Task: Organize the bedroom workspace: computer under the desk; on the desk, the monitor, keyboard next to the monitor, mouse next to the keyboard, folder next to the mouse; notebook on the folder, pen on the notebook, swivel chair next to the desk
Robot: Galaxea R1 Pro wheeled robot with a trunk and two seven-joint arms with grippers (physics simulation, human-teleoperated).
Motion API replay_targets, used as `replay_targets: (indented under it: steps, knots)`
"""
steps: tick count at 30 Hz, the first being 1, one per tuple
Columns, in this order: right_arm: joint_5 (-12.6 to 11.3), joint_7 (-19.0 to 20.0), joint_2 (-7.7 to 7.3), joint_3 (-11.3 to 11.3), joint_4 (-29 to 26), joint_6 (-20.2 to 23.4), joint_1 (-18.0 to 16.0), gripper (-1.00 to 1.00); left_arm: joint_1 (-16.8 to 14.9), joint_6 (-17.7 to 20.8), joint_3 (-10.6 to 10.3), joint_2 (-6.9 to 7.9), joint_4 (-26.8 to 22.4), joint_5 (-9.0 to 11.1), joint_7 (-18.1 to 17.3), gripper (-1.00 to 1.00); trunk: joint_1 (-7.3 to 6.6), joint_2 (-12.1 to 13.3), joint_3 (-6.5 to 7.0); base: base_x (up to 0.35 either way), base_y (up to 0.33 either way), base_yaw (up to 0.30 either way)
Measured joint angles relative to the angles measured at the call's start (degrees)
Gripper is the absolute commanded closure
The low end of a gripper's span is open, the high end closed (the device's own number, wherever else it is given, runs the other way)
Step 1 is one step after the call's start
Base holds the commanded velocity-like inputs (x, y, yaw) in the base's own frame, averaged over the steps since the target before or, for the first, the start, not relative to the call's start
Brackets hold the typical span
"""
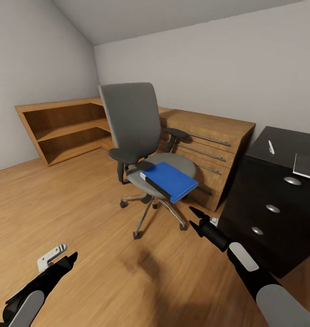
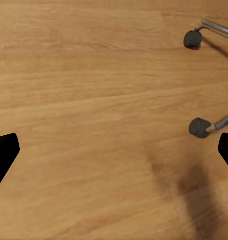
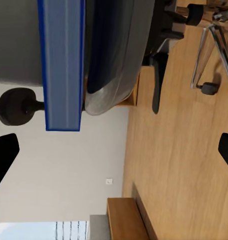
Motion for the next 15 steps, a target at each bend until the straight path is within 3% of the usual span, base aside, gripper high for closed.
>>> replay_targets:
  steps: [8,15]
  knots:
    - [0.14,1.74,-0.07,1.98,-1.55,-0.1,0.0,-1.0,0.01,0.07,0.0,0.0,0.11,0.1,-0.01,-1.0,0.01,0.0,0.0,0.01,0.006,0.0]
    - [0.16,1.94,-0.11,2.81,-2.19,-0.1,-0.01,-1.0,0.01,0.08,0.0,-0.05,0.11,0.16,-0.01,-1.0,-0.18,0.09,1.55,0.0,0.0,0.0]
